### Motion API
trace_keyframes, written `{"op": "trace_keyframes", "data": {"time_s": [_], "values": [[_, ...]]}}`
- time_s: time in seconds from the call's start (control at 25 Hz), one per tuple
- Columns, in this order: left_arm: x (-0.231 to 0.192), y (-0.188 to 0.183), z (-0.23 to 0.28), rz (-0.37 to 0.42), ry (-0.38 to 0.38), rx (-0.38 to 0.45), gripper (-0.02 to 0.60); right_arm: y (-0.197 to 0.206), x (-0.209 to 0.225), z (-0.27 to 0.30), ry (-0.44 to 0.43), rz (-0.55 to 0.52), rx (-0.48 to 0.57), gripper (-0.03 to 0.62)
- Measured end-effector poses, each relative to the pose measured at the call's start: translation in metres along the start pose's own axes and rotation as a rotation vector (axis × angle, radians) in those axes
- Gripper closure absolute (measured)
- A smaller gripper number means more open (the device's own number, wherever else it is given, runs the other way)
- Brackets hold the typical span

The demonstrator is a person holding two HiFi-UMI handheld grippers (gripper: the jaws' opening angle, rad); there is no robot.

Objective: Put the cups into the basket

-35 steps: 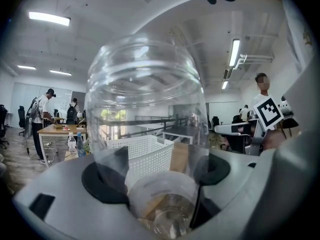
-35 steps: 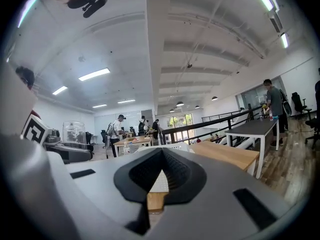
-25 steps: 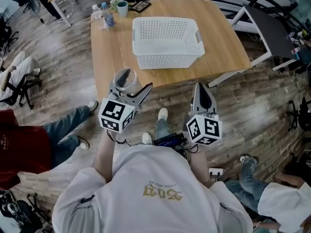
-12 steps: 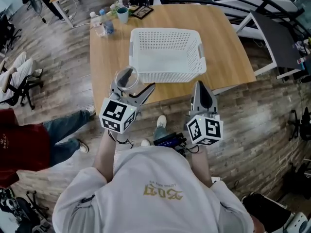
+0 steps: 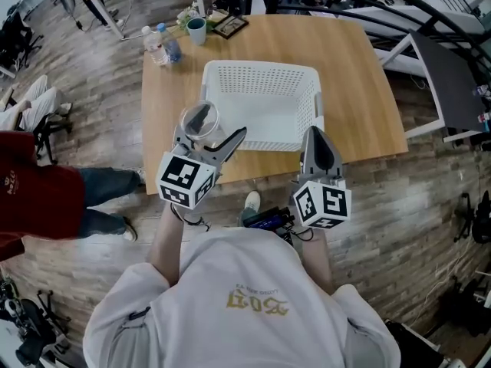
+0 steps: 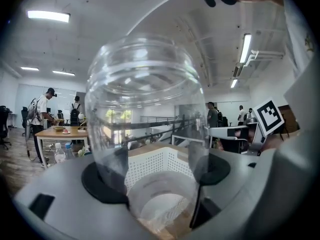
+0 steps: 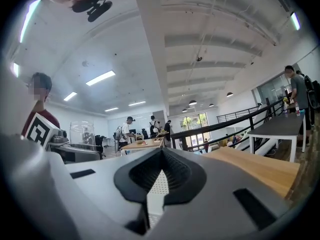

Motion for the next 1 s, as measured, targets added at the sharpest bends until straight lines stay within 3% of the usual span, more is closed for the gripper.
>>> {"op": "trace_keyframes", "data": {"time_s": [0.52,1.0], "values": [[-0.015,-0.009,0.05,0.014,-0.069,0.009,0.209,-0.003,0.017,0.055,-0.156,0.042,-0.02,0.585],[-0.028,-0.013,0.061,0.015,-0.115,0.027,0.209,-0.001,0.023,0.076,-0.175,0.049,-0.055,0.585]]}}
Point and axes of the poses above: the fingertips, and each gripper's own axes: z forward along the fingers, x to its right, y out of its underside, the point moved 9 cm from there along -z, backward along the fingers, and after that the axes turned 11 degrees about y, right-handed, at the moved point
